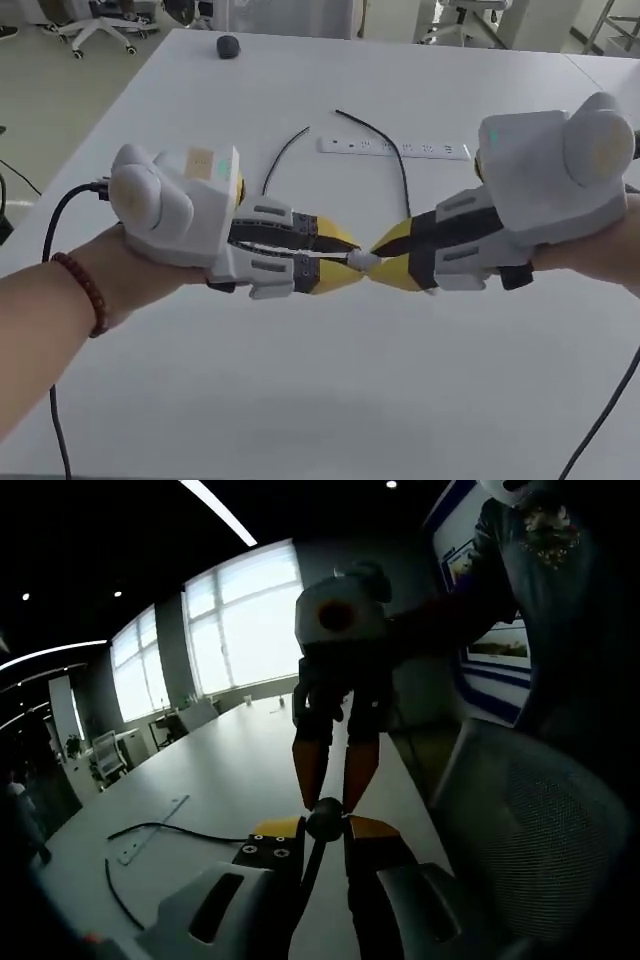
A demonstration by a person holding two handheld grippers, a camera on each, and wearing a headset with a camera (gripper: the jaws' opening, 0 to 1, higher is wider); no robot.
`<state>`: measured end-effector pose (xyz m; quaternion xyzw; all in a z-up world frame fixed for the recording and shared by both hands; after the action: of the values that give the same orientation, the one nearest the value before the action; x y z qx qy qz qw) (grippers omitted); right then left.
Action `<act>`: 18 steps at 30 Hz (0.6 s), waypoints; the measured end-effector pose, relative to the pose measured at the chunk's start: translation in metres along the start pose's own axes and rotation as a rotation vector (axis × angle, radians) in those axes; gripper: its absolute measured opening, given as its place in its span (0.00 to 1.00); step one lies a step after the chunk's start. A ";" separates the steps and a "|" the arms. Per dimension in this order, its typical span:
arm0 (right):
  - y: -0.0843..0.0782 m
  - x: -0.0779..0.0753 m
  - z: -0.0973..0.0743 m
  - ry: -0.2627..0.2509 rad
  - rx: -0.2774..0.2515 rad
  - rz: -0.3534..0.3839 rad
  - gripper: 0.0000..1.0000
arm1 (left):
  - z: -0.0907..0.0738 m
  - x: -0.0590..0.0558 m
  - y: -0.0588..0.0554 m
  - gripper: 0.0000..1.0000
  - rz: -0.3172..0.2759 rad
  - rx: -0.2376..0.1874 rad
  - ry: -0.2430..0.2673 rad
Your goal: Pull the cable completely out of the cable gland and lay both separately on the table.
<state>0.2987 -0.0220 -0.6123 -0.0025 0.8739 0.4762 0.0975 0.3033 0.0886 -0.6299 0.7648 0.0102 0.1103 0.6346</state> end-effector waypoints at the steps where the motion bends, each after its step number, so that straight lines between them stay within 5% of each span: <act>1: 0.001 0.001 0.000 -0.001 0.001 -0.010 0.07 | -0.001 0.001 0.000 0.16 -0.013 -0.003 0.002; 9: 0.007 0.002 -0.001 -0.070 0.014 -0.173 0.06 | -0.003 0.007 0.001 0.16 -0.092 -0.021 0.042; 18: 0.003 0.004 -0.001 -0.012 0.010 -0.092 0.09 | -0.003 -0.003 0.006 0.16 -0.060 -0.047 -0.010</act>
<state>0.2944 -0.0207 -0.6096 -0.0393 0.8746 0.4669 0.1247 0.2991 0.0895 -0.6237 0.7494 0.0275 0.0877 0.6557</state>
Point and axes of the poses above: the centre of the closed fingertips' face, and the gripper's own axes: z roughly forward along the fingers, x roughly to its left, y roughly out of its top, the point moved 7 cm from there along -z, roughly backward along the fingers, and after that the axes turned 5 degrees about -x, right-handed, at the moved point
